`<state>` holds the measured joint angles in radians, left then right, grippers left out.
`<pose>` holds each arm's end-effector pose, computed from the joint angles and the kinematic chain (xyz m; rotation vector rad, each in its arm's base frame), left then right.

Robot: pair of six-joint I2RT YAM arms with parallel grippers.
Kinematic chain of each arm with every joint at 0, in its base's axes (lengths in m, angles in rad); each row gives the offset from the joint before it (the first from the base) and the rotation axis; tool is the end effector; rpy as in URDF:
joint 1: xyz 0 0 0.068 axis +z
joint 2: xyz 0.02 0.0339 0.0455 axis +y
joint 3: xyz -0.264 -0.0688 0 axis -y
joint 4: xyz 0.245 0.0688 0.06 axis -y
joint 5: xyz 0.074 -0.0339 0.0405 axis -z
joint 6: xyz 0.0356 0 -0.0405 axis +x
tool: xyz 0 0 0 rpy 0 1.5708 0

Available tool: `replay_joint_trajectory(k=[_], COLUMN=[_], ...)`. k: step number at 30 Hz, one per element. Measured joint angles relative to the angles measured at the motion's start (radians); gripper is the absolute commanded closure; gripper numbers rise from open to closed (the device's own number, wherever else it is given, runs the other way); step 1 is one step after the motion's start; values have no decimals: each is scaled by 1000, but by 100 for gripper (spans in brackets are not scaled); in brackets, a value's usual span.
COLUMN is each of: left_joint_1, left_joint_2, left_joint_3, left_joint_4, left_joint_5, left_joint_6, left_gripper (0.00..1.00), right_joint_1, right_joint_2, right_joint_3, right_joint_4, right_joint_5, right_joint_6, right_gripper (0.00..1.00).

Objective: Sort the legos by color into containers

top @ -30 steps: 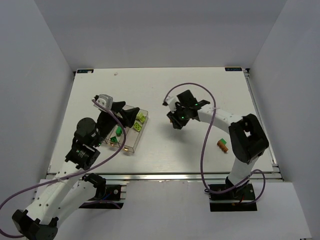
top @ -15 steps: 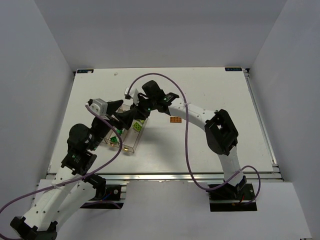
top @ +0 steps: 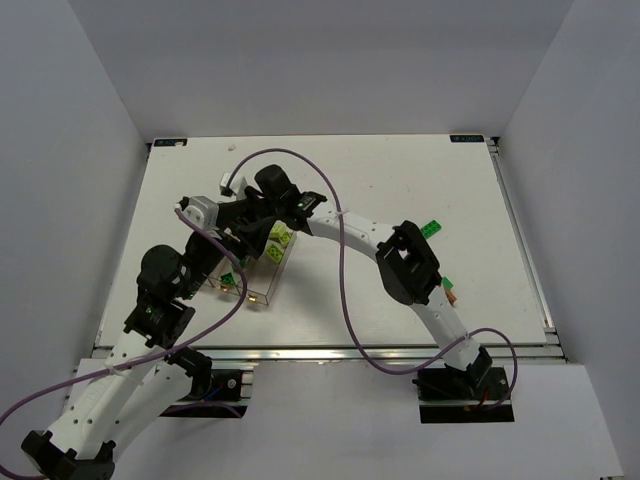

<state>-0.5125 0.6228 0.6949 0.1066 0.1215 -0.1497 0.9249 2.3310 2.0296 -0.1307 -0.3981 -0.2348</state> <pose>0.1314 -0.0789 0.3644 0.3577 1.3773 -0.6338 0.3204 0.4481 0.2447 -1.3444 1.5697 0.8329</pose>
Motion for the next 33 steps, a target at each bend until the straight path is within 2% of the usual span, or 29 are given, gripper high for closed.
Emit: replay_joint_trajectory(k=[2,4,5,7,8,15,19,23,25,30,33], left_joint_1=[0,0,0,0,0,0,0,0,0,0,0], left_joint_2=[0,0,0,0,0,4,4,4,4,5,5], left_joint_3=[0,0,0,0,0,0,0,0,0,0,0], left_joint_4=[0,0,0,0,0,0,0,0,0,0,0], left_joint_5=[2,3,3,3,3,3,3,5,9,21,25], left_joint_6=[0,0,0,0,1,3,3,3,3,0,-2], left_gripper=[19,19,19,19,19,19,19,19,19,19,19], right_joint_1=[0,-1,-1,-2,-2,-10,-51,-150,-212,-350,-427], right_joint_2=[16,30,37,48,51,48,-11,-154,-270,-499,-584], right_joint_3=[2,5,6,11,11,14,-28,-151,-272,-519,-626], right_joint_4=[8,15,19,24,24,14,-47,-146,-197,-308,-350], right_joint_5=[2,2,2,2,2,15,-15,-72,-79,-37,-2], right_joint_6=[6,14,18,22,23,3,-66,-178,-273,-483,-550], right_gripper=[47,44,37,29,11,11,11,11,11,11,14])
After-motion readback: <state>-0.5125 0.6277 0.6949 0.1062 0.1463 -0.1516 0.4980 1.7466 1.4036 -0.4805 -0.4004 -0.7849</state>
